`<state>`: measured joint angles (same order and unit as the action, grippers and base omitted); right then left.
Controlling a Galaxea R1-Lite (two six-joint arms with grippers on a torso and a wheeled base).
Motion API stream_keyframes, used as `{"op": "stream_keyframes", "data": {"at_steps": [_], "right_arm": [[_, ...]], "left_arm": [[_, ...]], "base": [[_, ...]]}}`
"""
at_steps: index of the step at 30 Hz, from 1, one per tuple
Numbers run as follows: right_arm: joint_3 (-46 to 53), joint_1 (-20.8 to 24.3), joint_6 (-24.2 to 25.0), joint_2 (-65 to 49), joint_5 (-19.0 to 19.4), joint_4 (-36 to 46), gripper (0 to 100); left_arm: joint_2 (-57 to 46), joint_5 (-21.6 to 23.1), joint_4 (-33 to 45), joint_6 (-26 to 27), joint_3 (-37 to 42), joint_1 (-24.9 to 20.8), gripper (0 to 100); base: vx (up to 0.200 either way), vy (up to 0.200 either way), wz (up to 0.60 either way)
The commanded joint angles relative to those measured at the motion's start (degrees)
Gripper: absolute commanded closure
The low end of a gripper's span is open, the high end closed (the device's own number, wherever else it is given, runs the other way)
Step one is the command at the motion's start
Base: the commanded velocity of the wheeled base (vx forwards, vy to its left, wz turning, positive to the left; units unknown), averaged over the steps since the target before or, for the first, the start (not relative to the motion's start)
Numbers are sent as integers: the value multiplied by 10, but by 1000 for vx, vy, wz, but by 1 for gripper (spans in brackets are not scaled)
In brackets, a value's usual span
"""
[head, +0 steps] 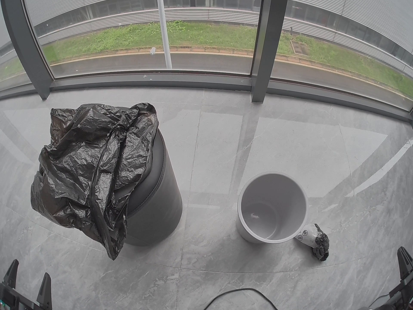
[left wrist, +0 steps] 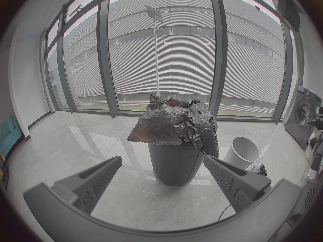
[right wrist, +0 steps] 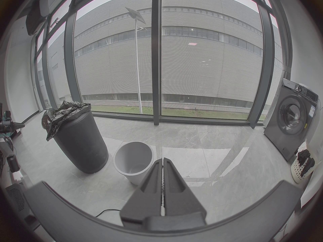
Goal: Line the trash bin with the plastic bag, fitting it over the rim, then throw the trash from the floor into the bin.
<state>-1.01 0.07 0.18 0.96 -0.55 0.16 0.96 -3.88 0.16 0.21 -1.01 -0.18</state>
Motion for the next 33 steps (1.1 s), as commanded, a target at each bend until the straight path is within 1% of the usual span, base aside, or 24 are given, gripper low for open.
{"op": "stream_keyframes", "data": {"at_steps": [1,3,8,9,10,11,12,13,14,15,18,20,22,23,24,25,26,27,29,33], "right_arm": [[9,0,0,-7,-1,-1,100],[9,0,-1,-7,0,-1,100],[9,0,-2,-3,0,0,100],[9,2,-2,3,0,0,100],[9,3,-2,6,0,0,100],[9,3,-2,6,0,0,100],[8,6,-2,17,1,0,100],[8,8,-2,24,1,0,100],[8,8,-2,24,1,0,100],[8,12,-3,39,1,0,100],[8,12,-2,68,1,0,100],[8,12,-2,82,1,0,100],[8,12,-3,93,1,0,100],[8,12,-3,97,1,0,100],[8,12,-3,105,1,0,100],[9,12,-3,106,1,0,100],[8,12,-2,109,1,0,100],[9,11,-2,109,1,0,100],[8,11,-2,108,1,0,100],[8,11,-2,106,0,0,100]], "left_arm": [[1,0,1,1,9,-3,0],[1,2,1,1,9,-3,0],[-10,26,-15,12,0,0,0],[41,49,-39,16,-93,-4,0],[106,62,-48,9,-155,-12,0],[106,62,-48,9,-155,-12,0],[212,77,-60,-21,-232,-40,0],[251,82,-53,-30,-264,-54,0],[251,82,-53,-30,-264,-54,0],[321,102,-46,-32,-286,-90,0],[396,147,-48,-45,-274,-148,0],[433,170,-46,-86,-261,-170,0],[473,201,-47,-164,-261,-190,0],[483,208,-49,-182,-263,-193,0],[511,227,-54,-246,-276,-198,0],[512,229,-55,-252,-277,-198,0],[535,243,-54,-317,-297,-200,0],[548,245,-54,-347,-304,-203,0],[567,242,-57,-362,-304,-205,0],[577,245,-55,-362,-297,-206,0]], "base": [[0,0,0],[0,0,0],[0,0,0],[0,0,0],[0,0,0],[0,0,0],[0,0,0],[0,0,0],[0,0,0],[0,0,0],[0,0,0],[0,0,0],[0,0,0],[0,0,0],[0,0,0],[0,0,0],[0,0,0],[0,0,0],[0,0,0],[0,0,0]]}}
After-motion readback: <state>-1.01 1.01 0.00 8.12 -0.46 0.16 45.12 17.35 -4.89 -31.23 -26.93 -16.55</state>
